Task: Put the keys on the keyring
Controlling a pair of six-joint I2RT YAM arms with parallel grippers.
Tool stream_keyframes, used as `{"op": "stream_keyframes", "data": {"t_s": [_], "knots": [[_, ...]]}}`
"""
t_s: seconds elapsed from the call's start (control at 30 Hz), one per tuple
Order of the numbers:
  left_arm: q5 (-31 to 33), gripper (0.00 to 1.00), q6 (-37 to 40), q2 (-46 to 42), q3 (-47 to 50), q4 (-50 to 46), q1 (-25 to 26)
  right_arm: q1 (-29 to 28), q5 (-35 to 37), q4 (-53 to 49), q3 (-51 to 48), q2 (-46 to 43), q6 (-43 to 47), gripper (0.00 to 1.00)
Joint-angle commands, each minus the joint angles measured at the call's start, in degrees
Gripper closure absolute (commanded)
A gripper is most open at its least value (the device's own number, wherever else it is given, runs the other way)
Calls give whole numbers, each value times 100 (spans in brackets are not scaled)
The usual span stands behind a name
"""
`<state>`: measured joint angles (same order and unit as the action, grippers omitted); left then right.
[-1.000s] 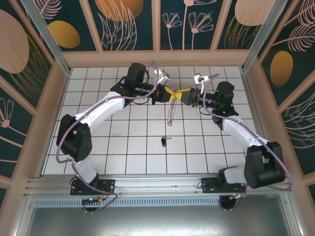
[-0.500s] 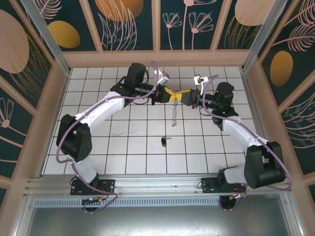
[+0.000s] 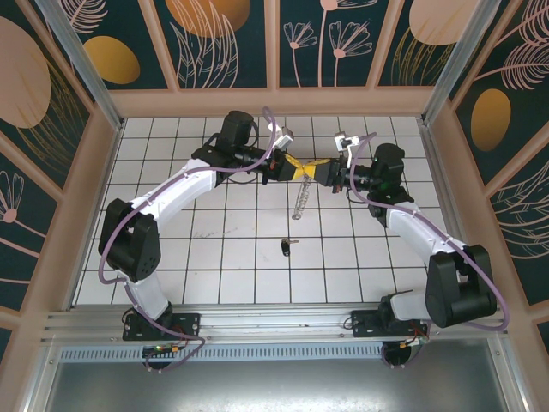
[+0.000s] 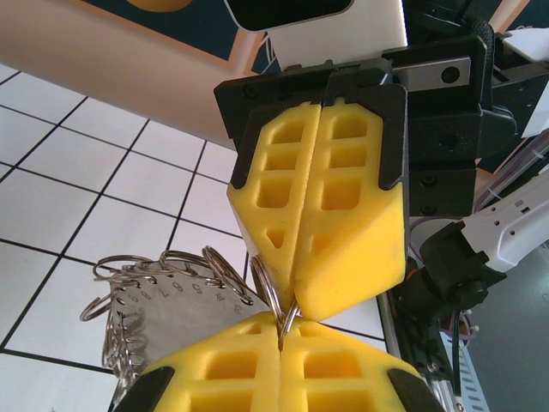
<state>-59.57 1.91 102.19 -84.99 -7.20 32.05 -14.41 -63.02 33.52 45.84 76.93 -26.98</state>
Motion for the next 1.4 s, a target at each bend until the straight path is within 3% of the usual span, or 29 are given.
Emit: {"op": "stream_keyframes", "data": {"t_s": [0.0,0.2,0.4,0.83,1.2,1.37], "knots": [[-25,100,63,29,-262,428,17,-227,-446,-209,84,95,166,100],[89,100,-19,-13,-174,546,3,-226,-261,-235,14,-9,247,100],[129,79,-69,-64,-53,666,-15,-171,109,201,-96,19,-86,100],[238,63,-211,-251,251,961,-128,-95,350,591,-142,226,-378,100],[330,59,-445,-569,607,1385,-224,-11,405,715,-132,441,-446,100],[727,57,-930,-761,933,1924,-318,49,332,869,-129,489,-491,100]]}}
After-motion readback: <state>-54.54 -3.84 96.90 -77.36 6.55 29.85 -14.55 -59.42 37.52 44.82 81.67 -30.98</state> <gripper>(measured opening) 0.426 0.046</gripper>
